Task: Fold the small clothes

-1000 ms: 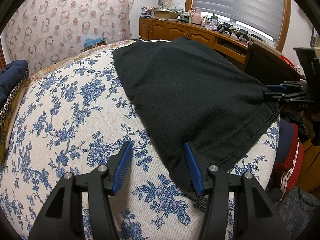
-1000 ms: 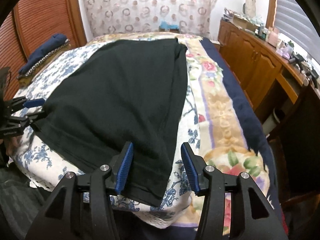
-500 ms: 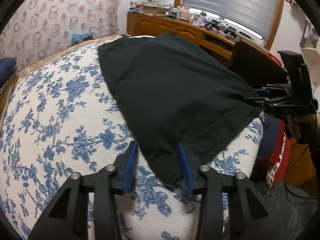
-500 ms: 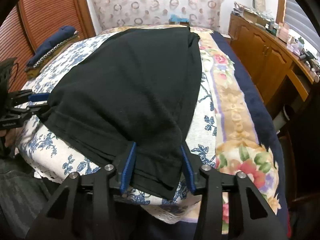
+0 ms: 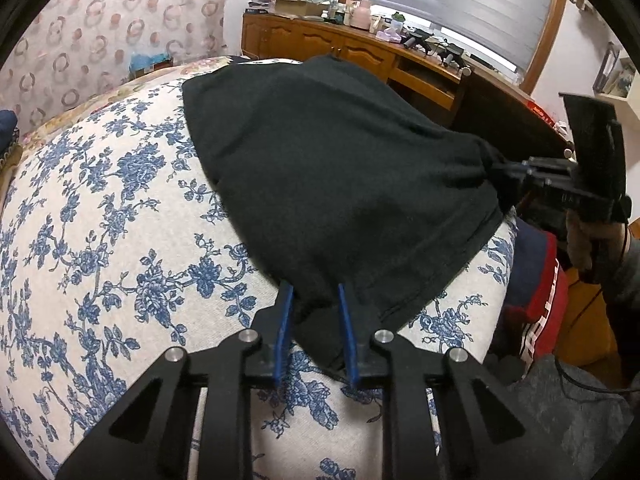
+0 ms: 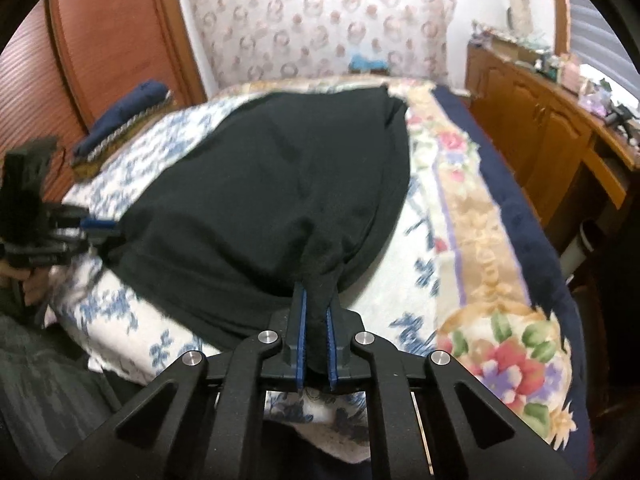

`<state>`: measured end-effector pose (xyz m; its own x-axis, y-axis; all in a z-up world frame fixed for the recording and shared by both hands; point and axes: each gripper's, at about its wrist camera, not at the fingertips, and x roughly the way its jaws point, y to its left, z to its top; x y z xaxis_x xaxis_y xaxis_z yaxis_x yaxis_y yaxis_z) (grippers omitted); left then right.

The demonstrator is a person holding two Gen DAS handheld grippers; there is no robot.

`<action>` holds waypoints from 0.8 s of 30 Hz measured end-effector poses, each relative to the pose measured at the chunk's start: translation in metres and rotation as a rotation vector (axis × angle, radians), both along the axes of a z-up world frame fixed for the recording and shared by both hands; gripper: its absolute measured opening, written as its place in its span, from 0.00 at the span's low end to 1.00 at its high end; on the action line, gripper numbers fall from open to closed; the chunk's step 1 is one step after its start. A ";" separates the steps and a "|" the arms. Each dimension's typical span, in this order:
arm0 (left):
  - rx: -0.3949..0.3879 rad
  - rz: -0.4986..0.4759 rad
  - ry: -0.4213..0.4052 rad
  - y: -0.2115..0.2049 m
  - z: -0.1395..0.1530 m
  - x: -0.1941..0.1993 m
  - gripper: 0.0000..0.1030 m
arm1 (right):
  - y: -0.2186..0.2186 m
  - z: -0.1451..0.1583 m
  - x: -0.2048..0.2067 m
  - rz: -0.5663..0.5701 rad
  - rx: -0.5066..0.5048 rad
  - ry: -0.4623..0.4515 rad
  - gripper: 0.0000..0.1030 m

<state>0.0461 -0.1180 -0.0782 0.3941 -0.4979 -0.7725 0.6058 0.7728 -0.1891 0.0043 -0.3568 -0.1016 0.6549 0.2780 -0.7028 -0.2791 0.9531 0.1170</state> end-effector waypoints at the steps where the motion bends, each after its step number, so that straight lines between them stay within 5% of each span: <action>1: -0.003 -0.008 0.004 -0.001 0.000 -0.001 0.05 | -0.002 0.003 -0.001 -0.006 0.004 -0.016 0.05; 12: -0.112 0.032 -0.169 0.002 0.078 0.022 0.01 | -0.004 0.053 0.021 0.012 0.079 -0.170 0.05; 16: -0.113 0.055 -0.242 -0.005 0.112 0.065 0.01 | -0.006 0.076 0.052 0.013 0.087 -0.225 0.05; 24: -0.104 0.136 -0.238 -0.010 0.113 0.161 0.01 | -0.011 0.087 0.146 0.007 0.071 -0.215 0.05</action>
<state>0.2075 -0.1284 0.0343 0.6269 -0.4998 -0.5977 0.5350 0.8338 -0.1362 0.1507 -0.3679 -0.0147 0.7854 0.3266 -0.5258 -0.3112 0.9426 0.1208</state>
